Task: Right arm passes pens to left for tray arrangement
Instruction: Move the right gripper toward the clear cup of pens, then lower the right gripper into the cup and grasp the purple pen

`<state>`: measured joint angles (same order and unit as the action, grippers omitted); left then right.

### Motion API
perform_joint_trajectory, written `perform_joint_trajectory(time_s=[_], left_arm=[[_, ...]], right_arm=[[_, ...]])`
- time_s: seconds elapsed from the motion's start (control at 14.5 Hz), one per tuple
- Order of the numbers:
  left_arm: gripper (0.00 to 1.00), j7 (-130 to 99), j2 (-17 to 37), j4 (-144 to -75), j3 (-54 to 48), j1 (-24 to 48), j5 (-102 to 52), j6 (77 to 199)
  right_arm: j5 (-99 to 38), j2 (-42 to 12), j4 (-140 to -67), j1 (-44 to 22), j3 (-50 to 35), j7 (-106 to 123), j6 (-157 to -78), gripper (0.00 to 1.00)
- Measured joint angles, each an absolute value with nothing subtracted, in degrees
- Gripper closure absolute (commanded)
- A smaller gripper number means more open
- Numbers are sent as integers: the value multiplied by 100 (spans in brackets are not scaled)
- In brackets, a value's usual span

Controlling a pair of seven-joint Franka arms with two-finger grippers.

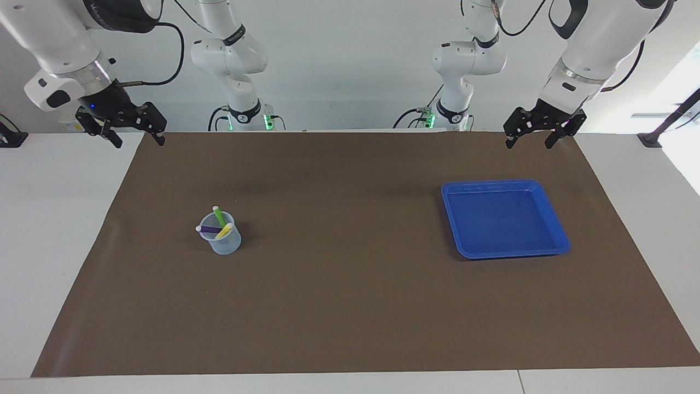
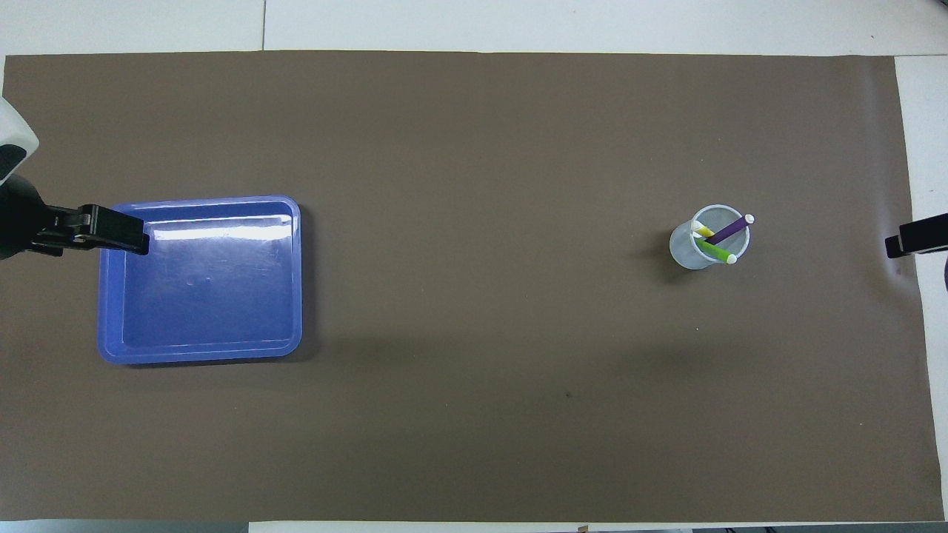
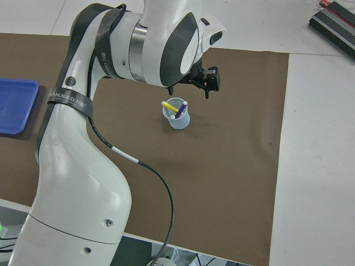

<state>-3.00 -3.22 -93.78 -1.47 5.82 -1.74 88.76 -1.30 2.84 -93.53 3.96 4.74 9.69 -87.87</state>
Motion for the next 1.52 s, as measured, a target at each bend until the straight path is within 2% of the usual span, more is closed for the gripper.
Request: perform_joint_trajectory(time_s=[0.76,1.11,1.52], left_arm=[[0,-300,-325,-9378,-149,583,-170,8848],[0,-312,-325,-9378,-145,577,-170,8849],[0,-316,-325,-9378,-142,575,-170,8850]], right_arm=[[-157,232,-9422,263,467,954,-8817,0],[-297,147,-9829,64,423,954,-10041,0],[-706,-978,-9937,-38,263,845,-11464,0]])
